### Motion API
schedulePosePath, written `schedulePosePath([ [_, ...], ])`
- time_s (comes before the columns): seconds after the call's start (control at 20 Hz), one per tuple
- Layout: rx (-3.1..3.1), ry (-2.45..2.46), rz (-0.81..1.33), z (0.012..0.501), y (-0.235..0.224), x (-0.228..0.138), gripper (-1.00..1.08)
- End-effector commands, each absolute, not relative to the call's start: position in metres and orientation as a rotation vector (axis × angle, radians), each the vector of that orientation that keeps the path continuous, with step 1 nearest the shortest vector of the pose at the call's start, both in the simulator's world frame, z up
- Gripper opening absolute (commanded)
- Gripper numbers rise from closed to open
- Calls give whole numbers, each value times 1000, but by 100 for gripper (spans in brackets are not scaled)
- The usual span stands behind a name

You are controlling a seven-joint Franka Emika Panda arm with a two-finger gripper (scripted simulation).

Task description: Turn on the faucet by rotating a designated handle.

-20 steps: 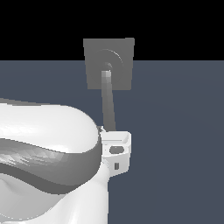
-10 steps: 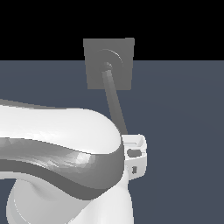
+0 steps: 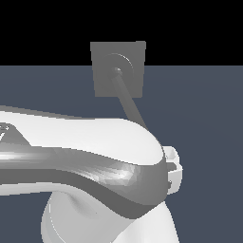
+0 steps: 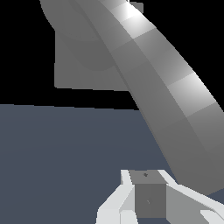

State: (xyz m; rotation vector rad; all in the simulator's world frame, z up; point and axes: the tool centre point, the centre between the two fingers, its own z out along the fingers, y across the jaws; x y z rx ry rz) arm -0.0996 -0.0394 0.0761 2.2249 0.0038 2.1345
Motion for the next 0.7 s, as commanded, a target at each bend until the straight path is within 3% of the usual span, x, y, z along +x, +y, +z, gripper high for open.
schedulePosePath([
  [0.0,2172,-5,2168,94,-58,-93,-100],
  [0.1,2234,-50,2167,79,-37,-99,-100],
  [0.65,2215,-37,2167,111,-71,-99,-100],
])
